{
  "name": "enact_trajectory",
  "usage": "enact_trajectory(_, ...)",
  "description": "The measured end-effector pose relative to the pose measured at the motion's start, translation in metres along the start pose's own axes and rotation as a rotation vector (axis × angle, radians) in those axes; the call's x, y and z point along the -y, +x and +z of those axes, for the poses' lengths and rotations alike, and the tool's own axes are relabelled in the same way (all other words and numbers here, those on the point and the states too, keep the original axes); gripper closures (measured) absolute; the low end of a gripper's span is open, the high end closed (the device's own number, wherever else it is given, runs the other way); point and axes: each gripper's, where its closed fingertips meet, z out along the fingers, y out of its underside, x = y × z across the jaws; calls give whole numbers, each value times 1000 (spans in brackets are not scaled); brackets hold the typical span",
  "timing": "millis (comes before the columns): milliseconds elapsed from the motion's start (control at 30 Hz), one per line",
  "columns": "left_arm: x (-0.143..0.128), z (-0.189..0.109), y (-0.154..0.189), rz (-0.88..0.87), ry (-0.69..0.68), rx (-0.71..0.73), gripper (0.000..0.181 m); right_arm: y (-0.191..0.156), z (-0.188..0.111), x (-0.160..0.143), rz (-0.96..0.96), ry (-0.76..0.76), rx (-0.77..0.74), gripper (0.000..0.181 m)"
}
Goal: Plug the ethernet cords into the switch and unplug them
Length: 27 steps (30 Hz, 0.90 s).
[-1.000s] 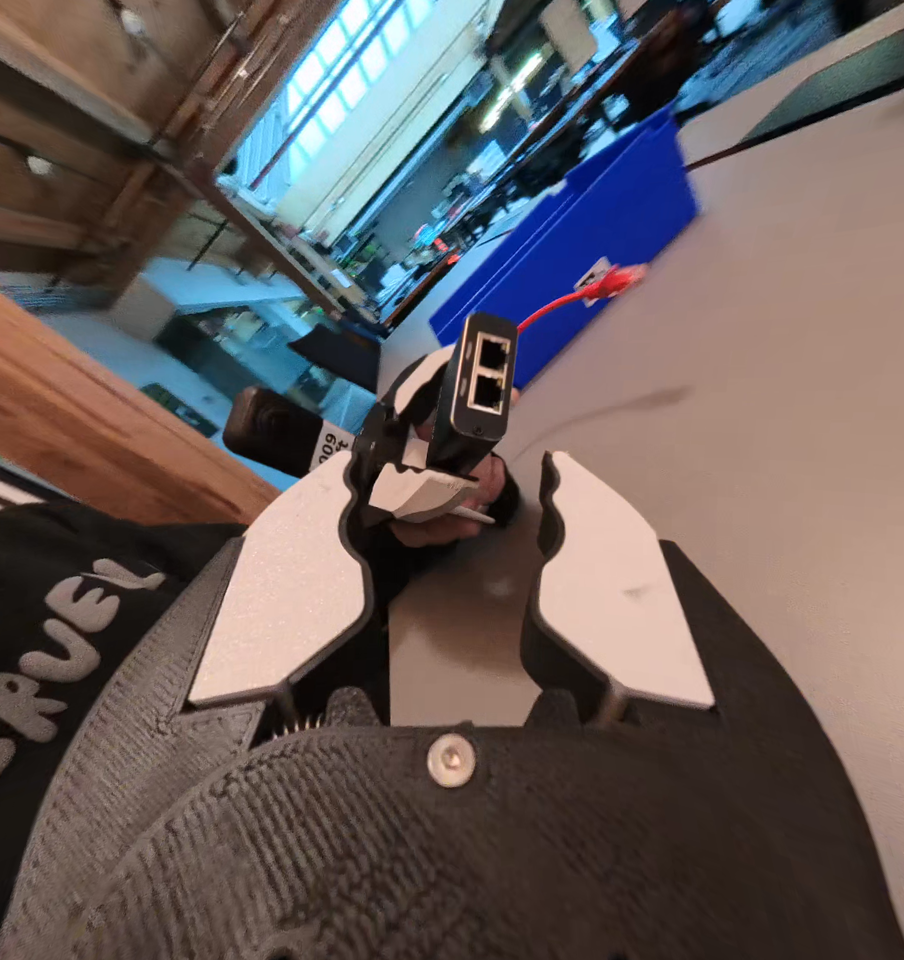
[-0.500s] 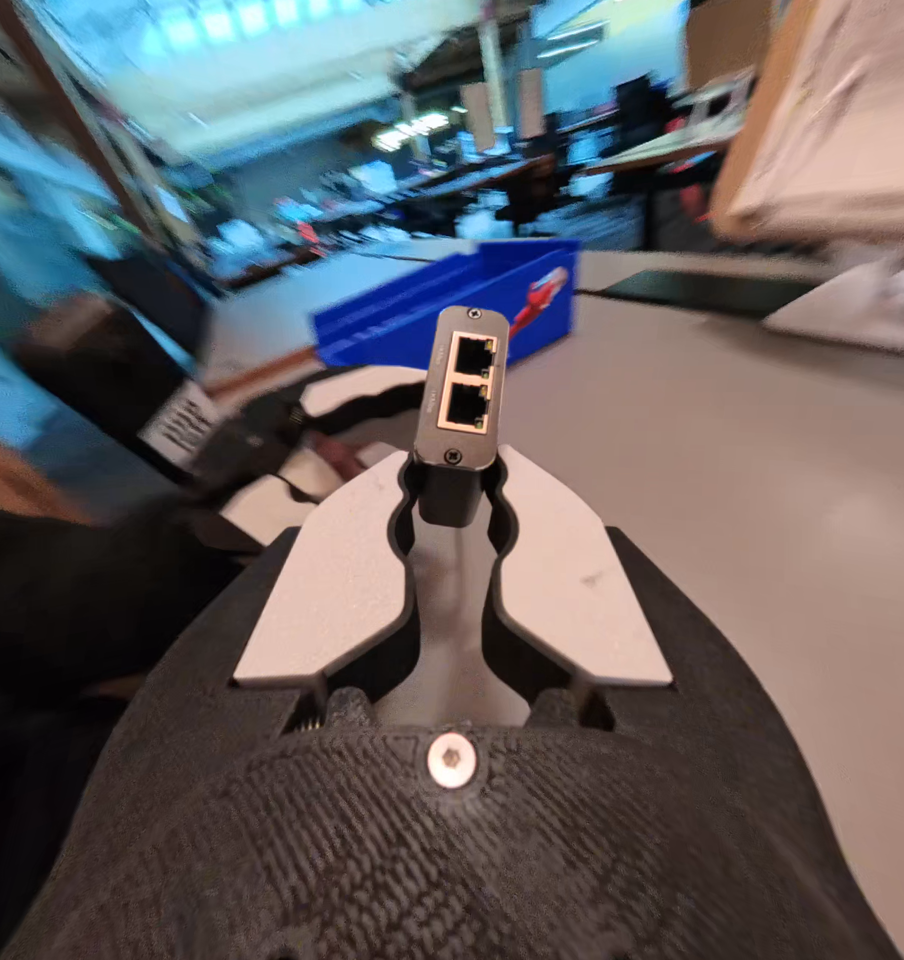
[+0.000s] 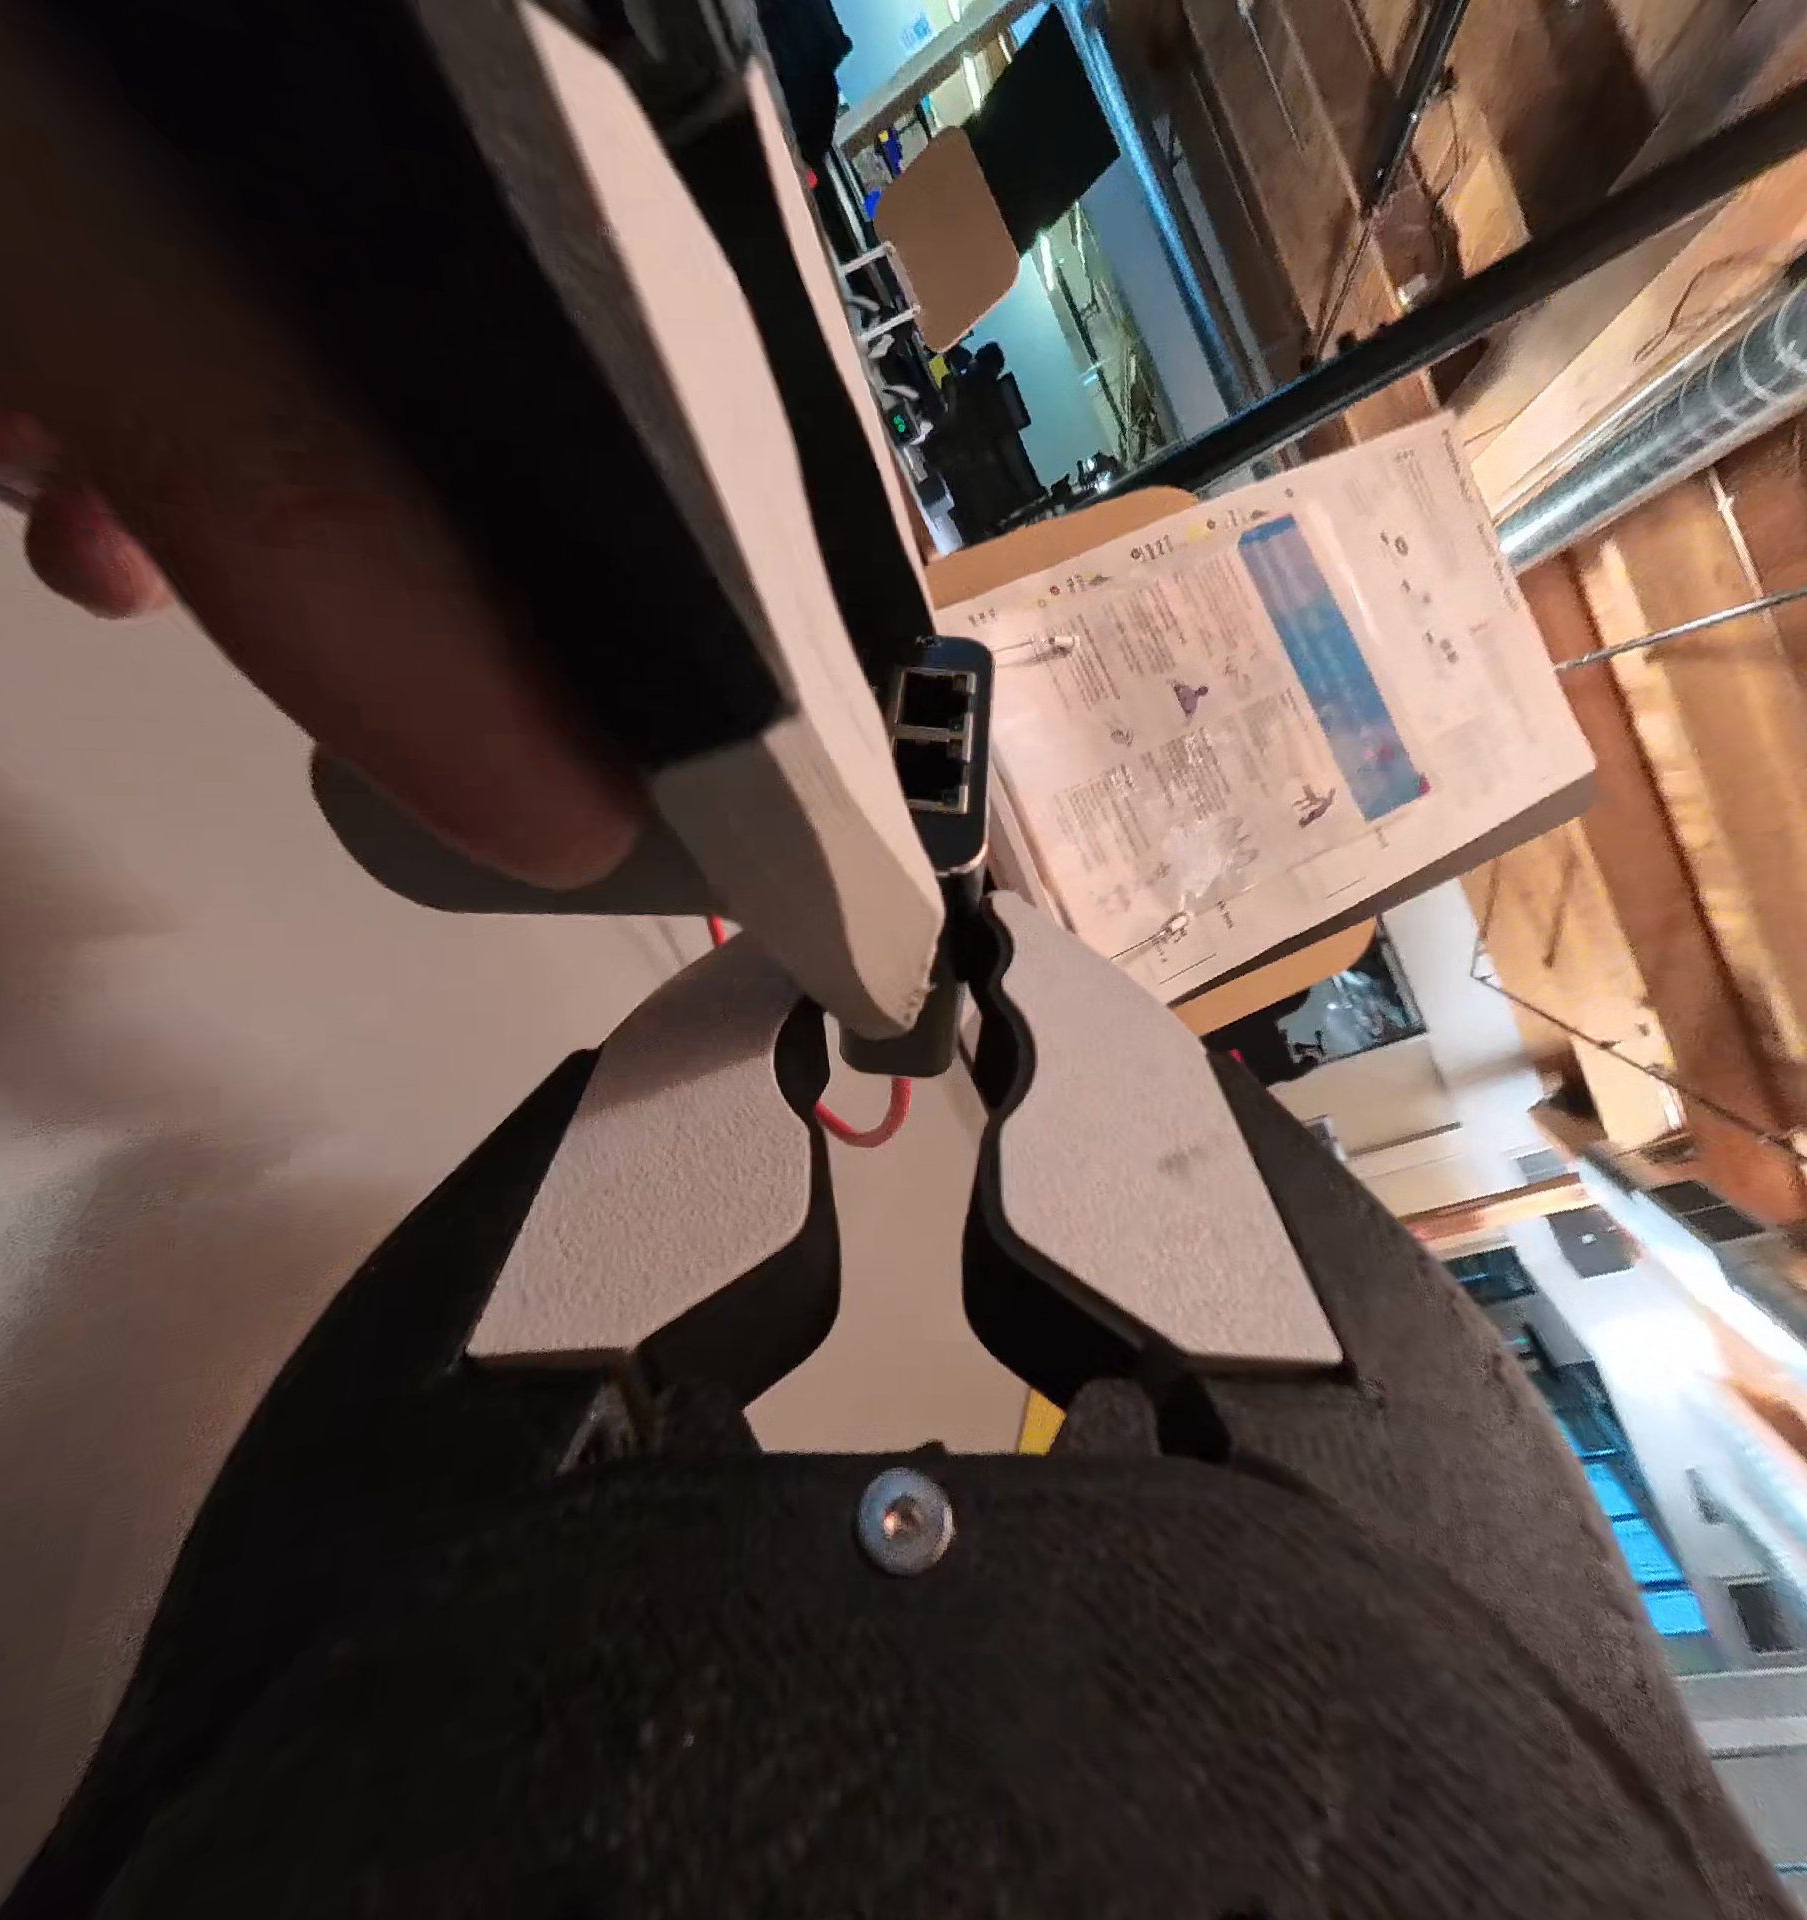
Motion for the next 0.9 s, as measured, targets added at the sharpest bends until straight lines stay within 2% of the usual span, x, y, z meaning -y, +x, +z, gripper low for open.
enact_trajectory(133,0,0,-3,9,22,-8,119,-1,2,1,-19,19,-11,157)
enact_trajectory(267,11,-11,-21,5,122,35,119,10,-3,7,255,161,45,147)
enact_trajectory(367,26,-27,-36,36,231,43,119,17,-4,0,743,237,252,131)
enact_trajectory(433,41,-40,-33,73,360,-10,119,16,-9,8,1237,357,534,121)
enact_trajectory(500,52,-49,-21,88,470,-94,119,24,-18,18,1699,539,830,111)
enact_trajectory(567,56,-53,-7,117,548,-170,119,28,-25,25,1944,680,1018,121)
enact_trajectory(700,44,-43,10,169,534,-239,119,25,-33,45,2003,766,1130,117)
enact_trajectory(767,35,-39,18,202,502,-280,119,31,-33,45,2016,782,1098,133)
enact_trajectory(833,30,-36,23,224,487,-301,119,27,-24,35,2013,711,1013,150)
enact_trajectory(900,26,-34,24,242,470,-305,119,22,-24,32,2000,685,1015,152)
